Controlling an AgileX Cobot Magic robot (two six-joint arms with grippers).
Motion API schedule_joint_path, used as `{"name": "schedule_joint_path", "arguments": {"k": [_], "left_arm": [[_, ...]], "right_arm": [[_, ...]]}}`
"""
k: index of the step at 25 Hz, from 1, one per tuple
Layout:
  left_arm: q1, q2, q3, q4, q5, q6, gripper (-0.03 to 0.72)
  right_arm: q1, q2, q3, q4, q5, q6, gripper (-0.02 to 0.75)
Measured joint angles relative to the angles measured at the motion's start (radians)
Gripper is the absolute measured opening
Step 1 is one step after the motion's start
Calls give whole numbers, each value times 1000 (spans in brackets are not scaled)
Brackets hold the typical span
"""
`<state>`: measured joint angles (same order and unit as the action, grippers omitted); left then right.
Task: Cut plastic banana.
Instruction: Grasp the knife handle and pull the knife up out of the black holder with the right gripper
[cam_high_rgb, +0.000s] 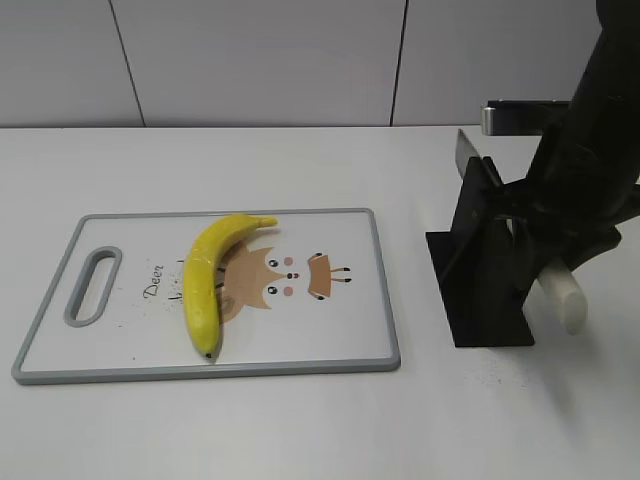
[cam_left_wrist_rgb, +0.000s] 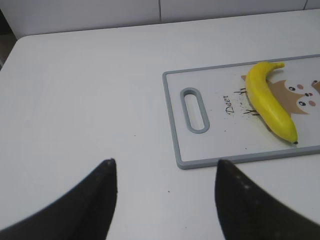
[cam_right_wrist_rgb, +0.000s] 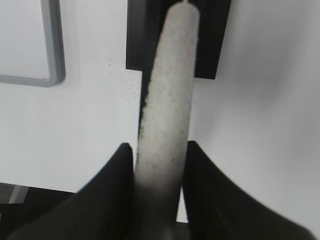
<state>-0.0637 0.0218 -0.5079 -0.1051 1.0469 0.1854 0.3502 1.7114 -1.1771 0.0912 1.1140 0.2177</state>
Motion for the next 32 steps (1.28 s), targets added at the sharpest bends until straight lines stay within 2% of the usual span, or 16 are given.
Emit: {"name": "schedule_joint_path", "arguments": {"k": [1,6,16,19,24,29,32], "left_arm": [[0,0,0,0,0,0,591],[0,0,0,0,0,0,591],[0,0,0,0,0,0,591],[0,0,0,0,0,0,591],[0,0,0,0,0,0,590],[0,6,0,-4,0,20,589],[0,48,-17,-20,-4,43,589]], "right_arm": [[0,0,0,-2,0,3,188],[0,4,-18,-2,18,10,185],[0,-28,-152,-8,97,22,185],[1,-58,-194,3,92,-29,185],[1,-97,-257,15,93,-212,183],[1,-100,-290,119,94,-504,183],[1,-91,-306,137,87,-634,183]]}}
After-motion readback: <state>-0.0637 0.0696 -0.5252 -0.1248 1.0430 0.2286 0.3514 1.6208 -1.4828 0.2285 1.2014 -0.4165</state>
